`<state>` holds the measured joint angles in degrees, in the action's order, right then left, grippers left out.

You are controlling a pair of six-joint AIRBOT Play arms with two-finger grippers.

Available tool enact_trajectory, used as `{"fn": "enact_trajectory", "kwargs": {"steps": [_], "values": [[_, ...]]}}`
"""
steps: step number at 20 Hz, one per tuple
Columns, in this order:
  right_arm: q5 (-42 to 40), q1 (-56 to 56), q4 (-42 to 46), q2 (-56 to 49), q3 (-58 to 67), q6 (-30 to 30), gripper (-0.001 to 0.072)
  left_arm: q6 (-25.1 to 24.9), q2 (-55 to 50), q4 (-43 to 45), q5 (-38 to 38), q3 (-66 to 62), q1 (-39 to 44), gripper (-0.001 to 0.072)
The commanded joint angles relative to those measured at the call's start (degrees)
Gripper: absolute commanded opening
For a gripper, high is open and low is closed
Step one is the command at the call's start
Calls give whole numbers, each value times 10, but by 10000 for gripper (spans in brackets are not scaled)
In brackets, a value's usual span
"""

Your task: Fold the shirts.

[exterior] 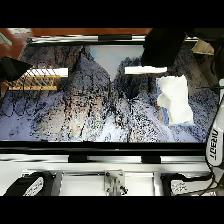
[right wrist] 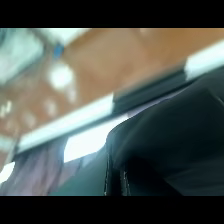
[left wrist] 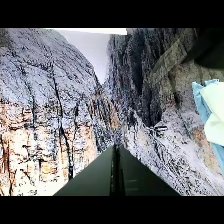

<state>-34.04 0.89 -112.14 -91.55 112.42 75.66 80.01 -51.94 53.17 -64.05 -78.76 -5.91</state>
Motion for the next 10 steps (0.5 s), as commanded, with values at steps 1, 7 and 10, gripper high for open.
{"fn": "enact_trajectory", "kwargs": {"steps": [1, 7, 10], "values": [[90, -34, 61, -36, 1, 42, 63, 2, 0, 0, -17, 0, 0, 34], [-94, -92, 165, -81, 1, 66, 64, 2, 0, 0, -40, 0, 0, 34], [-80, -105, 161, -87, 1, 82, 63, 2, -5, 0, -40, 0, 0, 34]]}}
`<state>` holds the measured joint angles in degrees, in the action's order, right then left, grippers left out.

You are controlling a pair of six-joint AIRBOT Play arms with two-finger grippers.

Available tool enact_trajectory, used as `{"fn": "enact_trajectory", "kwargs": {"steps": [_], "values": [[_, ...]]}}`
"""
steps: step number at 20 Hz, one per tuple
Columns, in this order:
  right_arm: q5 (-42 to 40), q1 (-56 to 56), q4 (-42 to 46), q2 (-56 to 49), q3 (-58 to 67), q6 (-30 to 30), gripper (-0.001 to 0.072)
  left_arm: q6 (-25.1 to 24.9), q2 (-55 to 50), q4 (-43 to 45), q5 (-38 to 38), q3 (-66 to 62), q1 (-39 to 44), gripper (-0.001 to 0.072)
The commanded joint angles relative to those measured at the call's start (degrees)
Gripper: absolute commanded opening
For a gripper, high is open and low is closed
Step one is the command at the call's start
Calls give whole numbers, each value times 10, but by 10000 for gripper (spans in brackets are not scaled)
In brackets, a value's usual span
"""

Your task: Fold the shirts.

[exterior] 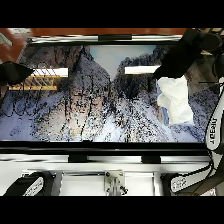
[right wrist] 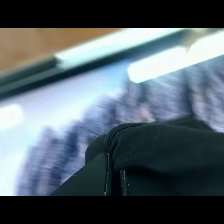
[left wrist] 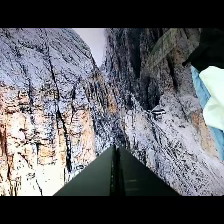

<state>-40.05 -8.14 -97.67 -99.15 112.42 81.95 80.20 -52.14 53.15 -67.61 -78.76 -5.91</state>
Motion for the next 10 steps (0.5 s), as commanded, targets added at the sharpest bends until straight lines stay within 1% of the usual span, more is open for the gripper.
{"fn": "enact_trajectory", "kwargs": {"steps": [1, 3, 5, 6, 8, 10], "values": [[5, -16, 0, -10, 1, 24, 63, 1, -6, 0, -4, 0, 0, 34], [74, -16, -45, -10, 1, 28, 63, 2, -13, 0, -4, 0, 0, 34], [160, -13, -101, -13, 1, 28, 64, 15, -19, 0, -4, 0, 0, 34], [187, -12, -127, -14, 1, 28, 64, 16, -22, 0, -4, 0, 0, 34], [186, -13, -124, -14, 1, 28, 64, 15, -25, 0, -3, 0, 0, 34], [149, -18, -123, -14, 1, 37, 64, 15, -27, 0, -4, 0, 0, 34]]}}
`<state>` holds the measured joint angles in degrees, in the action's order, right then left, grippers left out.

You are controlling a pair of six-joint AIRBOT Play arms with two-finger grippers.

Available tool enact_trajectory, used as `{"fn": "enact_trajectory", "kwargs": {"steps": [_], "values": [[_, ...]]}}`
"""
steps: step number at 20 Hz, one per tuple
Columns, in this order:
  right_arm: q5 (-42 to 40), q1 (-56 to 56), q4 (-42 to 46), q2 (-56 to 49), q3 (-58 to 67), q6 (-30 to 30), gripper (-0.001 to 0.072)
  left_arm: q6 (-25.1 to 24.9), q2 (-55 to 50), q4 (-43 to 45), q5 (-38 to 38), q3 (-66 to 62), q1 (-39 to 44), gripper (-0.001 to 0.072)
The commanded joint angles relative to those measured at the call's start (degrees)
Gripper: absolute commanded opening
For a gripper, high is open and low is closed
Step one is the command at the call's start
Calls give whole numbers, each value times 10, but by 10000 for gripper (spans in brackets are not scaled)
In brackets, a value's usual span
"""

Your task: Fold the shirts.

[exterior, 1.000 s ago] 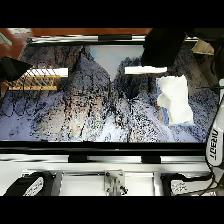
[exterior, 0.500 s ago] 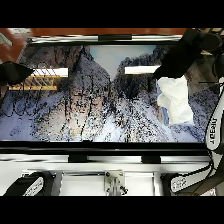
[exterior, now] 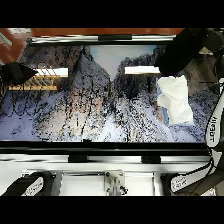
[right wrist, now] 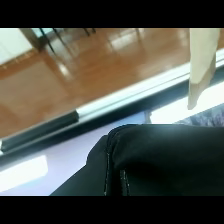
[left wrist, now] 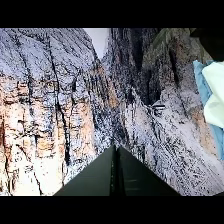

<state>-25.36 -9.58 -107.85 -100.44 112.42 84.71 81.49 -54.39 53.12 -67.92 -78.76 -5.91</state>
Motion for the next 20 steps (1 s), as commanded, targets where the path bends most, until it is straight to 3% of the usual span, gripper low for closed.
{"fn": "enact_trajectory", "kwargs": {"steps": [1, 4, 8, 12, 16, 20], "values": [[-34, -3, -19, -1, 1, 31, 64, 2, -5, 0, 0, 0, 0, 34], [-185, -2, -7, -2, 1, 125, 64, 2, -5, 0, -1, 0, 0, 34], [-287, -2, -5, 9, 1, 139, 64, 2, -4, 0, -2, 0, 0, 34], [-354, -2, 16, 60, 1, 78, 64, 0, -5, 0, -1, 0, 0, 34], [-534, -2, 125, 93, 1, 14, 64, 0, -5, 0, -1, 0, 0, 34], [-693, -2, 158, 87, -19, -28, 64, 0, -5, 0, -1, 0, 0, 34]]}}
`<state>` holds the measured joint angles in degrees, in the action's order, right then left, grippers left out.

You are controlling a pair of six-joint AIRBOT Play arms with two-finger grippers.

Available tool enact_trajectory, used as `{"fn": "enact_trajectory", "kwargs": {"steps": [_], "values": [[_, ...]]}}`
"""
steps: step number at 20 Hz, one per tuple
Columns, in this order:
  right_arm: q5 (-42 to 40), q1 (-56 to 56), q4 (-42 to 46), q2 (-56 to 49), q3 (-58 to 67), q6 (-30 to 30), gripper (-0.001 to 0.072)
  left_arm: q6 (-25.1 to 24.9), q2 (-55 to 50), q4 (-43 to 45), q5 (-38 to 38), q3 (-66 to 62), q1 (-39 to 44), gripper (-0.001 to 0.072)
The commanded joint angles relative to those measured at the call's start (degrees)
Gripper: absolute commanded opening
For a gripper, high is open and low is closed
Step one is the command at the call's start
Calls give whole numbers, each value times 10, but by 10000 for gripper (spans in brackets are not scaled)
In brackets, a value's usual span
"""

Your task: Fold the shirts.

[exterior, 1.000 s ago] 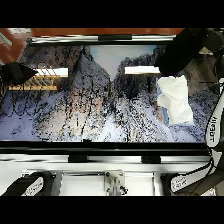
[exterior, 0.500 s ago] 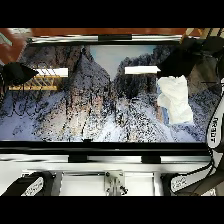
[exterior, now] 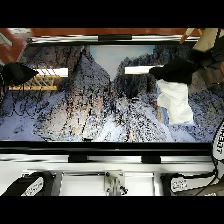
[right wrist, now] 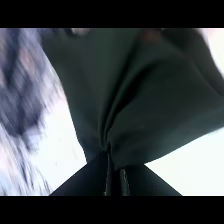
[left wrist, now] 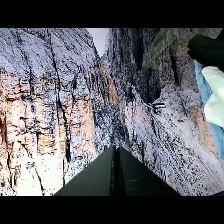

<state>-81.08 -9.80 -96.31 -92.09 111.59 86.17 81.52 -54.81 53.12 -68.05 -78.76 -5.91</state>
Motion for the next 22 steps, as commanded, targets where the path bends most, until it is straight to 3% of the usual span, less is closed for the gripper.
{"fn": "enact_trajectory", "kwargs": {"steps": [1, 3, 7, 11, 13, 14, 16, 18, 22], "values": [[-177, 0, 46, 4, -17, -56, 64, 0, 0, 0, 0, 0, 0, 34], [-237, 0, 49, 4, -29, -86, 64, -7, 0, 0, -2, 0, 0, 34], [-240, 0, 32, 6, -74, -149, 65, -14, 0, 0, -2, 0, 23, 34], [-240, 0, -3, 6, -127, -172, 64, -30, 0, 0, -2, 0, 50, 34], [-241, 0, 20, 6, -154, -171, 65, -30, 0, 0, -2, 0, 52, 34], [-239, 0, 49, 6, -169, -171, 98, -30, 0, 0, -2, 0, 52, 34], [-242, -1, 96, 6, -184, -141, 533, -30, 0, 0, -2, 0, 52, 34], [-242, -8, 131, 16, -176, -106, 540, -30, -1, 5, -2, 0, 52, 34], [-217, -34, 248, 45, -72, -94, 538, -30, -8, 78, 0, -1, 59, 32]]}}
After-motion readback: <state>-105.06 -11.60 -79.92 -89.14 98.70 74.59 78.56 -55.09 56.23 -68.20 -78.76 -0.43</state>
